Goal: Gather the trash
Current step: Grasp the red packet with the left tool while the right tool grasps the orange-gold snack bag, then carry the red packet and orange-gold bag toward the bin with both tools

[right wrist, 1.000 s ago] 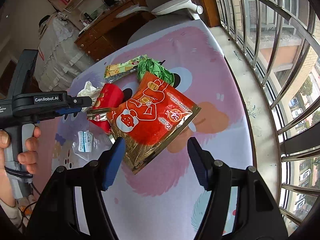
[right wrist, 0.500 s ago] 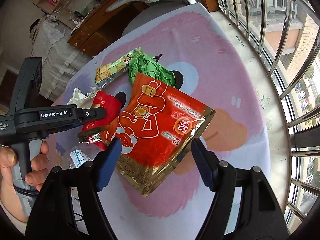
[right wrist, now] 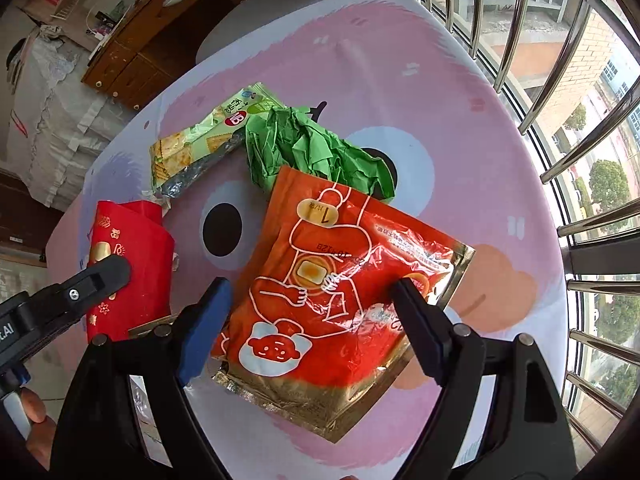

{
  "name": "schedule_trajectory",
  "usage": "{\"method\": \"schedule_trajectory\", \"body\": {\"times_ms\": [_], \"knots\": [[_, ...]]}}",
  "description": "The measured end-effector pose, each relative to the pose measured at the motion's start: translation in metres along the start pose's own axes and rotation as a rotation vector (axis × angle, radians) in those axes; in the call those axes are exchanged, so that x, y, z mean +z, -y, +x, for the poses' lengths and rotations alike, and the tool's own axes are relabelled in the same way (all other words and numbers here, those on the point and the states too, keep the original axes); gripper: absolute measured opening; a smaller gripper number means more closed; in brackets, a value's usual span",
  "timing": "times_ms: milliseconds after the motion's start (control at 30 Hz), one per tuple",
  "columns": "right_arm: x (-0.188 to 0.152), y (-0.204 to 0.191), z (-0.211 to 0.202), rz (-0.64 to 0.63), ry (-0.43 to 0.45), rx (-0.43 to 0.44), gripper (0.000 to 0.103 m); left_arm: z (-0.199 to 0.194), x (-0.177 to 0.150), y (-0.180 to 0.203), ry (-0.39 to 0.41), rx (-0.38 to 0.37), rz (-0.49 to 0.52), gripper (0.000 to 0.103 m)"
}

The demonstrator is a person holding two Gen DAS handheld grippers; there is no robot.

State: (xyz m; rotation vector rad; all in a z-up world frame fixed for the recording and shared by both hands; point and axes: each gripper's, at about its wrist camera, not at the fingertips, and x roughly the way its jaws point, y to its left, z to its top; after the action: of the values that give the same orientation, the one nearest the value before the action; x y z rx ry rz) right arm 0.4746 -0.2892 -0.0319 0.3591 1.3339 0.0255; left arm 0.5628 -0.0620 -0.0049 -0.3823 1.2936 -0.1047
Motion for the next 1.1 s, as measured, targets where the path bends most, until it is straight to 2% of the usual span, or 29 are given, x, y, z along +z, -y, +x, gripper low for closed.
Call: {"method": "schedule_trajectory", "body": {"times_ms": [200, 300, 367, 400, 433, 500, 700, 800, 967, 1100], "knots": [[-0.009, -0.026, 0.018, -0.111, -0.007, -0.129, 0.079, -0.029, -0.014, -0.019, 0.033, -0.015, -0.014, 0.015], [-0.013, -0.026, 0.018, -0.123, 0.013, -0.155, 0.058, -0.037, -0.023, -0.023, 0.043, -0.011, -0.004, 0.015], [-0.016, -0.024, 0.016, -0.137, 0.018, -0.174, 0.026, -0.042, -0.030, -0.025, 0.050, -0.018, -0.003, 0.015], [-0.018, -0.019, 0.014, -0.134, 0.017, -0.161, 0.023, -0.045, -0.034, -0.025, 0.053, -0.021, -0.002, 0.015], [-0.019, -0.015, 0.013, -0.129, 0.015, -0.146, 0.013, -0.049, -0.038, -0.026, 0.057, -0.026, -0.001, 0.015], [-0.022, -0.008, 0.009, -0.125, 0.014, -0.132, 0.006, -0.057, -0.048, -0.026, 0.067, -0.035, 0.010, 0.015], [-0.048, 0.008, -0.027, -0.091, 0.024, -0.016, 0.001, -0.087, -0.084, -0.020, 0.087, -0.055, 0.068, 0.015], [-0.074, 0.012, -0.050, -0.075, 0.017, 0.043, 0.001, -0.107, -0.113, -0.020, 0.091, -0.075, 0.100, 0.015], [-0.136, 0.018, -0.095, -0.034, 0.029, 0.117, 0.001, -0.143, -0.171, -0.027, 0.085, -0.118, 0.151, 0.015], [-0.196, 0.020, -0.131, 0.008, 0.051, 0.162, 0.001, -0.176, -0.232, -0.030, 0.085, -0.128, 0.226, 0.015]]}}
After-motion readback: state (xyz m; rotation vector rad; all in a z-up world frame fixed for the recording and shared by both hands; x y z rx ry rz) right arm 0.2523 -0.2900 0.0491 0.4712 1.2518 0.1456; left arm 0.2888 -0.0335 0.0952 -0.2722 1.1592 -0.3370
